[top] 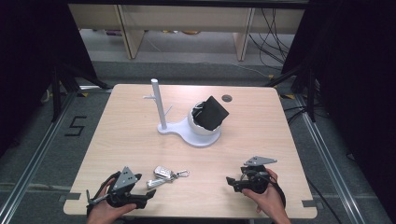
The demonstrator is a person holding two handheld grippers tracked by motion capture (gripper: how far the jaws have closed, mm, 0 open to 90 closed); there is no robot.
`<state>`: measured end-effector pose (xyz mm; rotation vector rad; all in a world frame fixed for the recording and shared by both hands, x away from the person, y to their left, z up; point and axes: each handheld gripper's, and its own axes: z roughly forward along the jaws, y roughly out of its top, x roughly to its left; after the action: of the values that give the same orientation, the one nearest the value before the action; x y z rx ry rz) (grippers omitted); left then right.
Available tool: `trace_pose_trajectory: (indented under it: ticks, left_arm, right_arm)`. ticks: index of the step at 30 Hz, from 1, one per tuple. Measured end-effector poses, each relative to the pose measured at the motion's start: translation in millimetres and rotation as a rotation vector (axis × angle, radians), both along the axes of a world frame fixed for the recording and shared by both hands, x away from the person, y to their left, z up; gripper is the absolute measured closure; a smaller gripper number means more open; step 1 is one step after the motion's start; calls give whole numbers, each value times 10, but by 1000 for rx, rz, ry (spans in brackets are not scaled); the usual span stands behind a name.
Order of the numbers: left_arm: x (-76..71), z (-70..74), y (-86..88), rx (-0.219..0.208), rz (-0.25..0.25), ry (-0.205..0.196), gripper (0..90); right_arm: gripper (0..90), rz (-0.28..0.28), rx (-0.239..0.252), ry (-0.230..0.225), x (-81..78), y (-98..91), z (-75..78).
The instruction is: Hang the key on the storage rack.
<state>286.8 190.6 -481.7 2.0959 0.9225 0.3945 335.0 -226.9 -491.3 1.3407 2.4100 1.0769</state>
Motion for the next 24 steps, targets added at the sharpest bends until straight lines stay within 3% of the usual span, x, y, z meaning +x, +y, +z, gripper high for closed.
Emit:
trace_pose_trajectory:
  ticks: [1, 3, 5, 6, 7, 10, 13, 15, 16, 18, 19, 21, 22, 23, 24]
  left_arm:
    - [29, 1, -10, -1, -5, -3, 234]
    - [83, 13, -49, 12, -2, 1, 237]
    - [157, 24, -100, 23, -16, -3, 252]
    - [199, 41, -129, 38, -41, 1, 258]
    - [252, 56, -184, 52, -60, 1, 268]
    - [390, 98, -335, 109, -129, 11, 300]
    - [499, 131, -494, 152, -166, 39, 334]
    - [558, 148, -608, 200, -209, 62, 362]
    - [584, 155, -662, 228, -225, 71, 364]
    - [635, 156, -755, 259, -248, 84, 394]
    - [654, 156, -790, 268, -258, 94, 409]
    - [701, 143, -882, 305, -276, 112, 427]
    - [728, 127, -925, 322, -281, 123, 436]
    - [762, 135, -935, 365, -309, 127, 443]
    - [793, 120, -959, 379, -319, 127, 455]
  right_arm:
    - [253, 9, -5, -21, 9, -1, -16]
    - [254, -1, -10, 0, -11, 11, 11]
    - [255, 15, -12, -16, 5, 7, -1]
    - [255, 7, -12, 1, 0, 10, 1]
    - [254, 16, -22, -10, 11, 0, -13]
    - [255, 6, -13, 8, 4, 7, -10]
    - [256, 4, 12, 39, -5, 28, -11]
    - [256, 12, -7, 25, 6, 11, -19]
    - [256, -3, 8, 48, -10, 27, -16]
    - [257, 3, 16, 29, 3, 22, -27]
    - [257, 9, -6, 28, 6, 15, -16]
    - [257, 1, 8, 56, -8, 25, -12]
    - [257, -8, 30, 47, -16, 41, -23]
    - [257, 25, 8, 14, 15, 15, -32]
    - [257, 26, 13, 30, 10, 21, -25]
